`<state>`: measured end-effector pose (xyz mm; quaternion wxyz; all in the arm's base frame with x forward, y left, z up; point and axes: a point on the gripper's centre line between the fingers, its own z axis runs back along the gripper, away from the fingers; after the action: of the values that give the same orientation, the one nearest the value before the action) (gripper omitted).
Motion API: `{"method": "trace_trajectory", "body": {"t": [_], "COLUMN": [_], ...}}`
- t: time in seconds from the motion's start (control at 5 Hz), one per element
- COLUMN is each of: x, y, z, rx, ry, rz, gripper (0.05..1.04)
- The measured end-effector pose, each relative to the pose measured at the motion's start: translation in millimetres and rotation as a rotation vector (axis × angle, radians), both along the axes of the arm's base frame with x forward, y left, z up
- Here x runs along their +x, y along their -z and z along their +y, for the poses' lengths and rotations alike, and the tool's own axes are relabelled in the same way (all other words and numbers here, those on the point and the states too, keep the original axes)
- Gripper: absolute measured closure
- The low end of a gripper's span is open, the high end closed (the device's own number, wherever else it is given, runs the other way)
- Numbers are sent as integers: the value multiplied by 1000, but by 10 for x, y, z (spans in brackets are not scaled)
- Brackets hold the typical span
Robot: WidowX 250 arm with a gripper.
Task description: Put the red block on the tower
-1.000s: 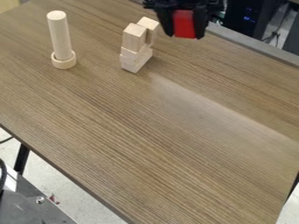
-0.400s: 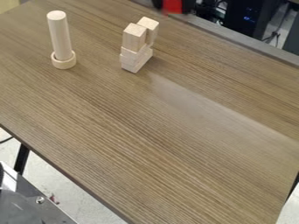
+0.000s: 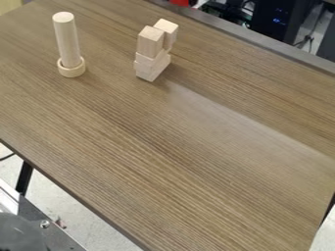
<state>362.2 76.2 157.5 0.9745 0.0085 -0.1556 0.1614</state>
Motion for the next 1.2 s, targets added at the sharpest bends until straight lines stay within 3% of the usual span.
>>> {"method": "trace_trajectory", "body": {"t": [0.6,1.2], "x": [-63,-34], "y": [149,313], "z": [322,373], "rx": [4,11], "ry": [-57,-53], "rz": [42,59], "gripper": [486,486]}}
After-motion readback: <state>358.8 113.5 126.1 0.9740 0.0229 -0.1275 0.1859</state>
